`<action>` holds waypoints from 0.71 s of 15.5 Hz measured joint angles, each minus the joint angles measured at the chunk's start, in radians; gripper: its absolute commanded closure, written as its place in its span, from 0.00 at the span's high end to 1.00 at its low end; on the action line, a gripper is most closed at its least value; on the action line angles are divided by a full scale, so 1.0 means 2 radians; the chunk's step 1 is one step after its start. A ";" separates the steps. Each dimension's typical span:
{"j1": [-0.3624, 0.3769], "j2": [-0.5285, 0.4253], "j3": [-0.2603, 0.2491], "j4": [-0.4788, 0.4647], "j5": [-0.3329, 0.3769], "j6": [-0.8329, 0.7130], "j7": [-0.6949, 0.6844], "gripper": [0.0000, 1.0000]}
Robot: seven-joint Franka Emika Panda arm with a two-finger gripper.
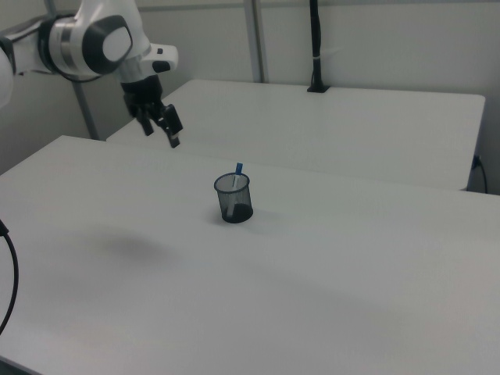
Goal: Insert the marker
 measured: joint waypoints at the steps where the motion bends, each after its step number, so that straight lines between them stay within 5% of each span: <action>1: -0.001 -0.005 0.000 0.005 0.004 -0.031 -0.009 1.00; 5: -0.014 -0.038 0.000 0.008 0.010 -0.128 -0.063 1.00; 11: -0.050 -0.077 -0.001 -0.018 0.012 -0.146 -0.122 1.00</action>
